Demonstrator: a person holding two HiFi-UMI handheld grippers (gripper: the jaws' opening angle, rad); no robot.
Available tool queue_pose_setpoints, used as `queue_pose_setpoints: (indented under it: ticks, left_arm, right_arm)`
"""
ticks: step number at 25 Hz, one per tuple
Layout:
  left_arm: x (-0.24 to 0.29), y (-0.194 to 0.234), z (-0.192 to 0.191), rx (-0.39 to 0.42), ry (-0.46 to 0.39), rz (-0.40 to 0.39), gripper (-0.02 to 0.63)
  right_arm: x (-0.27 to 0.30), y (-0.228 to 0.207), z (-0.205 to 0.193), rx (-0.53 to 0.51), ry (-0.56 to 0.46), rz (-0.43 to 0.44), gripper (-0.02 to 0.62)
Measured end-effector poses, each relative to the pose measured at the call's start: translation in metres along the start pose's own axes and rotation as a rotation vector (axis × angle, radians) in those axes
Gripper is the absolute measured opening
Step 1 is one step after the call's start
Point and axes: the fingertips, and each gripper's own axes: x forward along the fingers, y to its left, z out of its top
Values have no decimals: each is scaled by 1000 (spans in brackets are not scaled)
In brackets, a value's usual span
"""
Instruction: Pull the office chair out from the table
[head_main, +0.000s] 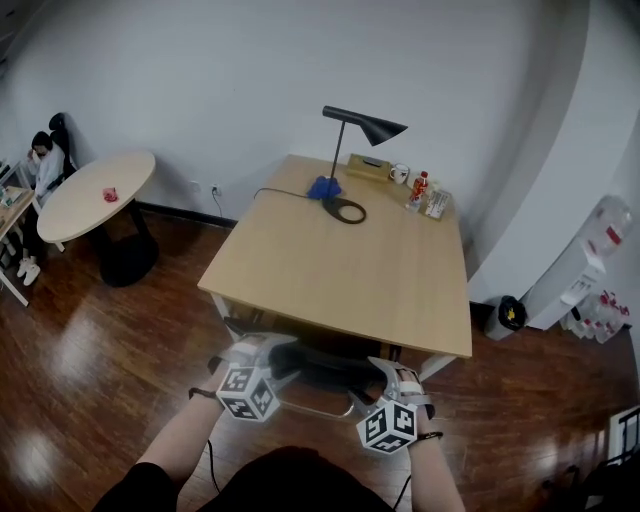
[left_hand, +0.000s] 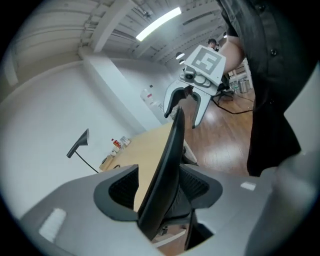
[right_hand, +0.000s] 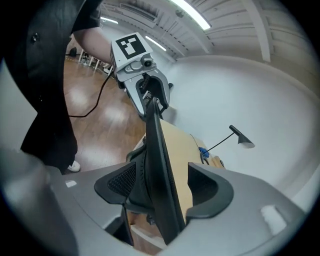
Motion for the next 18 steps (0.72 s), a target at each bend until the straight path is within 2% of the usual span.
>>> queue_pose_setpoints:
  ticks: [4, 8, 13, 18]
  left_arm:
    - [15, -9, -16, 98, 89, -80, 233]
    - [25, -6, -20, 155, 125, -105, 232]
    - [38, -16, -30, 212, 211, -189, 231]
    - [42, -21, -41, 290, 251, -176, 223]
  right_arm:
    - [13, 4, -10, -51, 66, 39, 330]
    - [26, 7, -14, -68, 103, 77, 313]
    - [35, 7, -22, -97, 123, 86, 277]
    - [40, 5, -28, -160, 159, 73, 216]
